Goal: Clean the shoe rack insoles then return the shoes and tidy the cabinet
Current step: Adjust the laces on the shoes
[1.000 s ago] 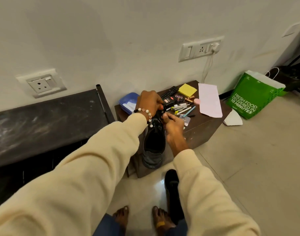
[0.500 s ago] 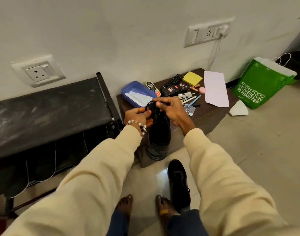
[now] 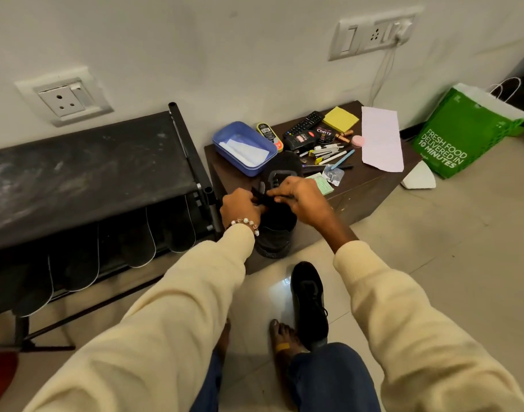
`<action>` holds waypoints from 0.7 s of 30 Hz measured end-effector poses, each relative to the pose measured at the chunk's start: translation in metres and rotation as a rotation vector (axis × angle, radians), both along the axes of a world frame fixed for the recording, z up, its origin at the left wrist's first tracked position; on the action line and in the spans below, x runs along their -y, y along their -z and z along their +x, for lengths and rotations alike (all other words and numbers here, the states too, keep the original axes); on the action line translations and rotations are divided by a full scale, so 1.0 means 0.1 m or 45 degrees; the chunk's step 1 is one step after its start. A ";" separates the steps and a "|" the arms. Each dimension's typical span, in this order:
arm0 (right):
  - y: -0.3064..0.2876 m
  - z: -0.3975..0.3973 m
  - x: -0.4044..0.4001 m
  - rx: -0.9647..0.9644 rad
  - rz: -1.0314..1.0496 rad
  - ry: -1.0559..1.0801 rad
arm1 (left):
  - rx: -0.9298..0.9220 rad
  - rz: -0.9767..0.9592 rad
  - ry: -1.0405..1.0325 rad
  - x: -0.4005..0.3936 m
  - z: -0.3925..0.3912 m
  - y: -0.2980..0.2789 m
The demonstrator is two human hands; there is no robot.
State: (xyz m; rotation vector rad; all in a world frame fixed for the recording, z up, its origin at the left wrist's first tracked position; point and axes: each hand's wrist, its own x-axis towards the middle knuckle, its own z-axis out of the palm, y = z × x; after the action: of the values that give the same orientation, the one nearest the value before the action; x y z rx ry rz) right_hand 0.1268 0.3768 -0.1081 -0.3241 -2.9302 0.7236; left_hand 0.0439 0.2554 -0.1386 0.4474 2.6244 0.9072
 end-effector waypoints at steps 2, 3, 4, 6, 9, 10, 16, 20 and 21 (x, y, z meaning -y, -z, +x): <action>0.14 0.09 0.02 0.158 0.202 -0.079 | -0.014 0.050 0.006 0.03 0.00 0.04; 0.19 0.12 0.03 0.185 0.321 -0.129 | -0.021 0.094 0.027 0.04 0.00 0.04; 0.23 0.14 0.05 0.193 0.349 -0.153 | -0.031 0.132 0.055 0.06 0.00 0.05; 0.32 0.15 0.05 0.149 0.513 -0.274 | -0.064 0.185 0.092 0.08 0.00 0.06; 0.29 0.05 0.04 0.407 0.849 -0.456 | -0.091 0.238 0.077 0.09 0.04 0.06; 0.24 0.02 0.04 0.460 0.868 -0.464 | -0.087 0.246 0.074 0.09 0.04 0.06; 0.04 -0.13 0.14 0.794 1.022 -0.489 | 0.000 0.247 0.088 0.09 -0.02 0.06; -0.07 -0.09 0.13 0.623 0.525 -0.334 | 0.039 0.266 0.039 0.08 -0.02 0.07; -0.08 -0.02 0.08 0.450 0.328 -0.233 | 0.055 0.281 0.027 0.09 -0.02 0.08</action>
State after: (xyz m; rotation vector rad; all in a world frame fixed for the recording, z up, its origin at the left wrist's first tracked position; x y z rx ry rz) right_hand 0.1245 0.3689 -0.1005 -0.1752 -3.3725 0.3226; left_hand 0.0416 0.2469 -0.1462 0.5025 2.4864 1.1915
